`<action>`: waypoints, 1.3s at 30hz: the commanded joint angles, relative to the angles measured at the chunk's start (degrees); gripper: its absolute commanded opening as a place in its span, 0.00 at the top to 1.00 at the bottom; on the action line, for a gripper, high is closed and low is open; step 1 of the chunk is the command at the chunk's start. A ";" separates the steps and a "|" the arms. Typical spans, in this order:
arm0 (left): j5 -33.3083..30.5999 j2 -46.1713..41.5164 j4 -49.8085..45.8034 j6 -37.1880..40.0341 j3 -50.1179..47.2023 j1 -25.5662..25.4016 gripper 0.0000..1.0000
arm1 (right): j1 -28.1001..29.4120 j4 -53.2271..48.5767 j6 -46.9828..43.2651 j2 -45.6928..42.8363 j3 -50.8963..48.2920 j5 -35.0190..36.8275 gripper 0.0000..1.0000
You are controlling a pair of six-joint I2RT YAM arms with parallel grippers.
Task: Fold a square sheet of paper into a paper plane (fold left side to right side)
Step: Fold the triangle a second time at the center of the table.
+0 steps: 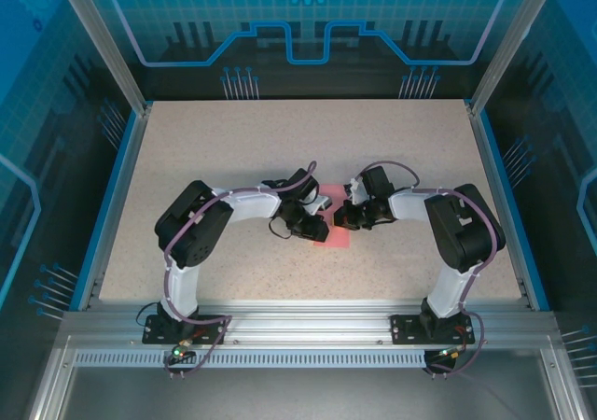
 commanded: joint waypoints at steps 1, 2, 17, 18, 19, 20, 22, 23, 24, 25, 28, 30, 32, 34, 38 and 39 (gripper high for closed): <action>-2.48 -0.59 -3.06 -0.52 -2.96 0.04 0.80 | 0.29 -6.23 -1.46 2.49 -0.62 4.86 1.00; -2.34 -0.87 -2.82 -0.66 -3.45 0.07 0.81 | 0.24 -6.29 -1.46 2.44 -0.59 4.85 1.00; -3.77 -6.72 -4.09 -0.80 -10.55 0.44 0.91 | -0.47 -6.82 -2.00 2.39 -0.67 4.81 1.00; -4.06 -7.08 -4.43 -0.70 -10.53 0.64 0.92 | -0.45 -6.83 -2.00 2.32 -0.67 4.70 1.00; -4.26 -7.54 -4.56 -0.72 -10.61 0.93 0.92 | -0.43 -6.70 -1.96 2.35 -0.64 4.61 1.00; -4.30 -8.17 -4.69 -0.79 -10.49 1.23 0.92 | -0.46 -6.59 -1.93 2.30 -0.74 4.60 1.00; -3.62 -9.87 -4.20 -1.13 -10.06 1.75 0.92 | -0.43 -6.34 -1.84 2.11 -0.88 4.58 1.00; -2.97 -10.49 -3.88 -1.23 -9.71 1.87 0.92 | -0.44 -6.30 -1.82 2.05 -0.91 4.54 1.00; -2.11 -11.05 -3.75 -1.23 -9.06 1.84 0.91 | -0.45 -6.30 -1.78 2.03 -0.90 4.48 1.00; -1.12 -11.40 -3.46 -1.26 -8.34 1.85 0.91 | -0.43 -6.30 -1.74 1.99 -0.84 4.47 1.00; 1.14 -11.04 -2.75 -1.40 -6.57 1.88 0.90 | -0.45 -6.23 -1.65 1.84 -0.87 4.37 1.00; 1.98 -10.14 -2.02 -1.50 -5.49 1.82 0.90 | -0.42 -6.23 -1.59 1.79 -0.82 4.34 1.00; 2.52 -8.97 -1.58 -1.41 -4.03 1.77 0.90 | -0.41 -6.29 -1.73 1.89 -0.87 4.29 1.00; 2.71 -7.44 -1.13 -1.37 -2.67 1.79 0.89 | -0.35 -6.27 -1.73 1.88 -0.88 4.25 1.00; 1.19 -4.81 -0.95 -1.23 -1.07 1.80 0.88 | -0.38 -6.29 -1.73 1.64 -0.97 4.25 1.00; 1.01 -4.18 -0.78 -1.24 -0.87 1.81 0.88 | -0.41 -6.30 -1.73 1.53 -1.11 4.25 1.00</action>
